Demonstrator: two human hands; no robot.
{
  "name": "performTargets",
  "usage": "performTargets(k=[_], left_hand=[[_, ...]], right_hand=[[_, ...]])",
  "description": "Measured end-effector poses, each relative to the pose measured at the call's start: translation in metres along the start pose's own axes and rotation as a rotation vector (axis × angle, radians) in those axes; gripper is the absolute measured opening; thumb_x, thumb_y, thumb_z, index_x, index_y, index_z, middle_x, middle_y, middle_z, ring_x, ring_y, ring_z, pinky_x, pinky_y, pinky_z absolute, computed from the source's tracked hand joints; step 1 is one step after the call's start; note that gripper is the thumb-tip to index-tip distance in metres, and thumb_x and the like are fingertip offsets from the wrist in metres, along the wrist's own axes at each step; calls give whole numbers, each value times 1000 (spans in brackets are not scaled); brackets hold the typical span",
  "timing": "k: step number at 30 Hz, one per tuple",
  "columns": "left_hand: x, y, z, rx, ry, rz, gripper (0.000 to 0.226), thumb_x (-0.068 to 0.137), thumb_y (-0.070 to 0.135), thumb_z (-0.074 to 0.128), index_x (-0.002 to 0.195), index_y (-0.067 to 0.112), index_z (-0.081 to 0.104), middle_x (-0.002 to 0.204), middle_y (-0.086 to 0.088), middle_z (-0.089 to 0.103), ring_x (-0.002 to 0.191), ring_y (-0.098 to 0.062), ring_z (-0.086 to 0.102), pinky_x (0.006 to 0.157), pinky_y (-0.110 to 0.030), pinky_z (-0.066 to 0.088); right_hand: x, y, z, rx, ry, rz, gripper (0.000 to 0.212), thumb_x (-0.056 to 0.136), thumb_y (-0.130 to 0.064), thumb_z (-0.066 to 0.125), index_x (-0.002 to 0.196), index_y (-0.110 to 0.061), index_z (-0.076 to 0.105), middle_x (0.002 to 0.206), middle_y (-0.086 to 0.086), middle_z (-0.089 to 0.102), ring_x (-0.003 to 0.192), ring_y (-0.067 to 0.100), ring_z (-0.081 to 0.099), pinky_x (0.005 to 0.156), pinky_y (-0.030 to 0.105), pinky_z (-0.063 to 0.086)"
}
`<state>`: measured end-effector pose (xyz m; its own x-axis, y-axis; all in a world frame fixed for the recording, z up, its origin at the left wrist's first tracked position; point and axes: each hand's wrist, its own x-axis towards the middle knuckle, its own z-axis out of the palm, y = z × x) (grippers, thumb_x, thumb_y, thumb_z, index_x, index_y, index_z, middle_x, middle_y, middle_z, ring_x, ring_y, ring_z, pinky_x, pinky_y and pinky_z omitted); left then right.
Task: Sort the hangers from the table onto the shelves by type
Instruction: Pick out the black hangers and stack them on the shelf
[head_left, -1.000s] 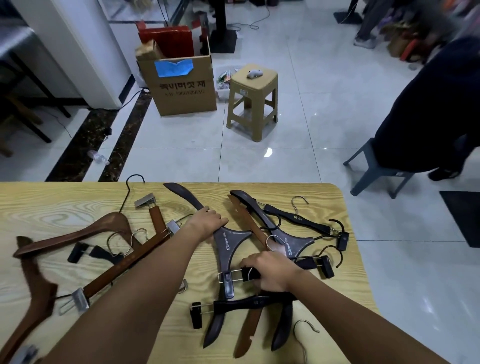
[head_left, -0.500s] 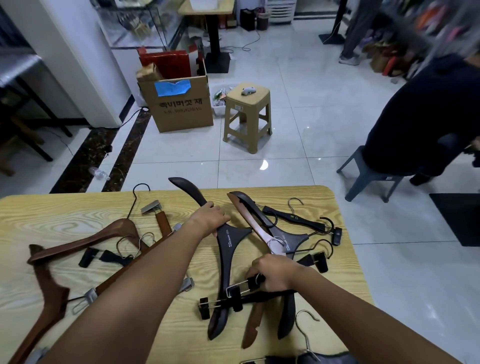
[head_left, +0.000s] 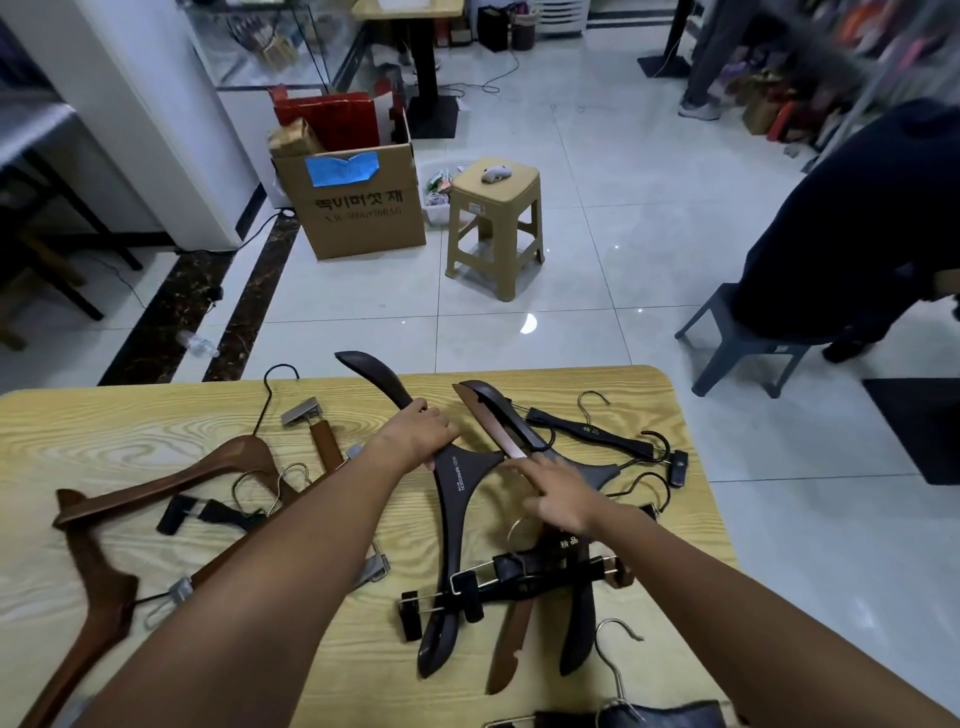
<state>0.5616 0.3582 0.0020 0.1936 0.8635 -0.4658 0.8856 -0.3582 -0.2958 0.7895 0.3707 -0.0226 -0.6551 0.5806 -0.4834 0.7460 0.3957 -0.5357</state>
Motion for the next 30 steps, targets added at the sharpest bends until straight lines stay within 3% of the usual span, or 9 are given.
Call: performTargets(k=[4, 7, 11, 16, 23, 30], left_hand=[[1, -1, 3, 19, 4, 11, 35, 92, 18, 54, 125, 13, 43, 124, -4, 54, 120, -23, 45, 105, -34, 24], [2, -2, 5, 34, 16, 15, 32, 93, 18, 53, 124, 13, 43, 122, -4, 55, 119, -23, 46, 104, -34, 25], [3, -3, 8, 16, 27, 19, 32, 93, 25, 54, 122, 14, 45, 120, -3, 55, 117, -23, 47, 102, -33, 26], [0, -12, 14, -23, -37, -17, 33, 92, 25, 55, 122, 17, 48, 120, -4, 56, 119, -23, 46, 100, -34, 27], [-17, -32, 13, -26, -79, -116, 38, 95, 18, 50, 131, 18, 40, 125, -7, 53, 120, -26, 44, 100, -40, 27], [-54, -59, 9, -70, -74, -296, 49, 91, 15, 54, 135, 21, 33, 129, -8, 48, 124, -27, 42, 102, -44, 28]], right_hand=[[19, 0, 4, -278, 258, 144, 48, 95, -38, 46, 137, -16, 38, 141, 10, 39, 129, 31, 34, 105, 43, 30], [33, -9, 13, -325, 242, 277, 50, 96, -36, 51, 135, -8, 37, 137, 15, 43, 126, 35, 41, 101, 42, 37], [42, -13, 18, -375, 261, 313, 28, 92, -8, 49, 120, -8, 47, 119, 12, 60, 110, 31, 58, 84, 37, 47], [42, -5, 23, -385, 325, 239, 21, 95, -12, 45, 116, -9, 46, 111, 10, 63, 99, 30, 62, 67, 34, 41], [29, 8, 13, -307, 389, 235, 31, 93, -35, 48, 113, -12, 49, 106, 9, 66, 97, 30, 64, 71, 35, 42], [19, 8, 14, -320, 392, 256, 34, 92, -38, 50, 113, -11, 51, 105, 8, 66, 96, 30, 64, 68, 33, 39]])
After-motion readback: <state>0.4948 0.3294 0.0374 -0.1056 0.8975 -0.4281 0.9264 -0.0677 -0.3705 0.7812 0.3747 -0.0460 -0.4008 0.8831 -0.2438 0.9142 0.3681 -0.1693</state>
